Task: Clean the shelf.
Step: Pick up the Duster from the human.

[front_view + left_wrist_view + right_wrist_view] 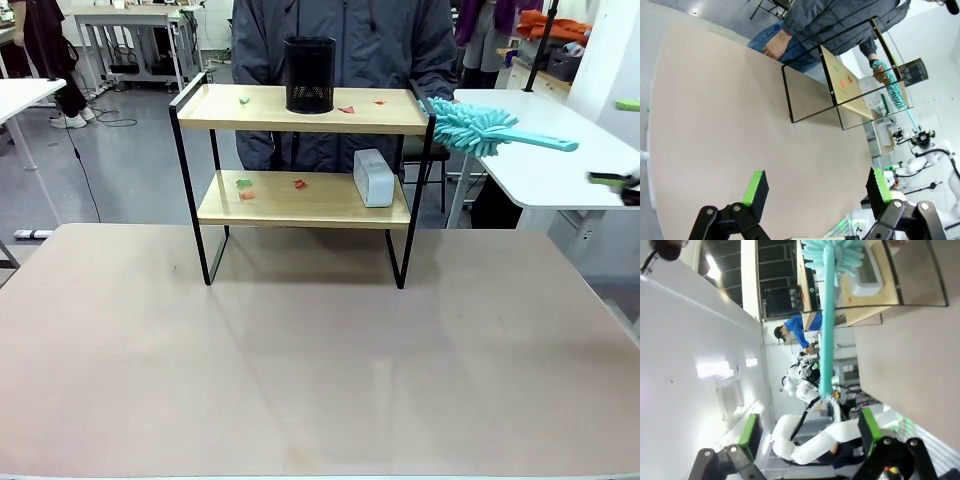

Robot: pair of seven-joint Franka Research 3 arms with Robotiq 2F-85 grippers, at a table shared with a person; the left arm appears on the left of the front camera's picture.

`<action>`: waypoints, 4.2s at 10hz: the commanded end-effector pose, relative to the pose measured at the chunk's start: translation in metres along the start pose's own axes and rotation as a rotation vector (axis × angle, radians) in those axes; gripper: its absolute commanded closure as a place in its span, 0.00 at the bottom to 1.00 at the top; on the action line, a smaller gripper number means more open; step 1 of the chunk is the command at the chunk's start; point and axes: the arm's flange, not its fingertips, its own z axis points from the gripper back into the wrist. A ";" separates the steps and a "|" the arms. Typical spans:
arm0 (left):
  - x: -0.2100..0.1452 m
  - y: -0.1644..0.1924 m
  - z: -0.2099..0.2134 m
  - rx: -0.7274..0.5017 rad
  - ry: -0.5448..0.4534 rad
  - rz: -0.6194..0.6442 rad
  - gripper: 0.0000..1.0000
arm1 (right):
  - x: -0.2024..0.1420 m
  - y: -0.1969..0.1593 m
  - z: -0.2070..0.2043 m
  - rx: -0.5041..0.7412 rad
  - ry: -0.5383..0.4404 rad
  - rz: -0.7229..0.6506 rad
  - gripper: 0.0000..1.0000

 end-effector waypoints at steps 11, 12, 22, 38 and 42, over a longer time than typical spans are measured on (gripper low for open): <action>0.001 0.000 0.000 -0.020 -0.021 -0.023 0.00 | 0.080 0.002 -0.083 -0.128 0.048 -0.138 0.00; 0.001 0.000 0.000 -0.020 -0.021 -0.023 0.00 | 0.080 0.002 -0.084 -0.124 0.049 -0.134 0.00; 0.001 0.000 0.000 -0.020 -0.021 -0.023 0.00 | 0.083 0.002 -0.083 -0.107 0.051 -0.082 1.00; 0.001 0.000 0.000 -0.020 -0.021 -0.023 0.00 | -0.056 0.047 0.084 -0.558 0.104 0.271 1.00; 0.001 0.000 0.000 -0.020 -0.021 -0.023 0.00 | -0.107 0.001 0.137 -0.613 0.272 0.190 1.00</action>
